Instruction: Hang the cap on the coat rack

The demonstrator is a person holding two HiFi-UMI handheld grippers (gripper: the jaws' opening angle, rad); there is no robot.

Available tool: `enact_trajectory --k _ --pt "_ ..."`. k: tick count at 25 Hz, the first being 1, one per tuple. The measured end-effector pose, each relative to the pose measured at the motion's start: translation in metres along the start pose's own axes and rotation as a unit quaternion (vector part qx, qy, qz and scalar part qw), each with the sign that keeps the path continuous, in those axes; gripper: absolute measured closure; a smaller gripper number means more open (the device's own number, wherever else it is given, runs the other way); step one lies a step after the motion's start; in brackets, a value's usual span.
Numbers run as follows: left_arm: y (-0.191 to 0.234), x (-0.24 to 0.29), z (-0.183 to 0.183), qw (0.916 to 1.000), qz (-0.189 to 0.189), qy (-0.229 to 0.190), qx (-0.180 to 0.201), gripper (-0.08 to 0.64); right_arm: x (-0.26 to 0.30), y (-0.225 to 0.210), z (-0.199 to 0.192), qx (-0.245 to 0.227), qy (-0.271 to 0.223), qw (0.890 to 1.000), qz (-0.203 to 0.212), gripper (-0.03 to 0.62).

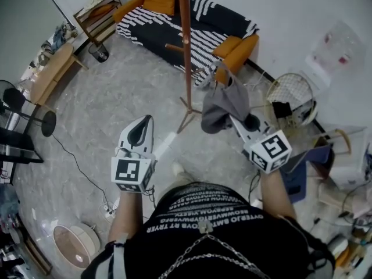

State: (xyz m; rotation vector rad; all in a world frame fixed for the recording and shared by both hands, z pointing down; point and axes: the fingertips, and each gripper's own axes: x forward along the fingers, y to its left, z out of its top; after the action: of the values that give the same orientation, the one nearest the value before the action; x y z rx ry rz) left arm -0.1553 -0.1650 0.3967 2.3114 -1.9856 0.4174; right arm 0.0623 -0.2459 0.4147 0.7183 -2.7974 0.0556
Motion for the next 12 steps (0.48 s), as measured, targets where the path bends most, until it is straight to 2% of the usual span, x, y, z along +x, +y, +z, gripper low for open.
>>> enact_trajectory --k 12 --pt "0.054 0.019 0.001 0.9999 -0.013 -0.006 0.0 0.557 0.056 0.009 0.02 -0.007 0.005 1.0 -0.003 0.56"
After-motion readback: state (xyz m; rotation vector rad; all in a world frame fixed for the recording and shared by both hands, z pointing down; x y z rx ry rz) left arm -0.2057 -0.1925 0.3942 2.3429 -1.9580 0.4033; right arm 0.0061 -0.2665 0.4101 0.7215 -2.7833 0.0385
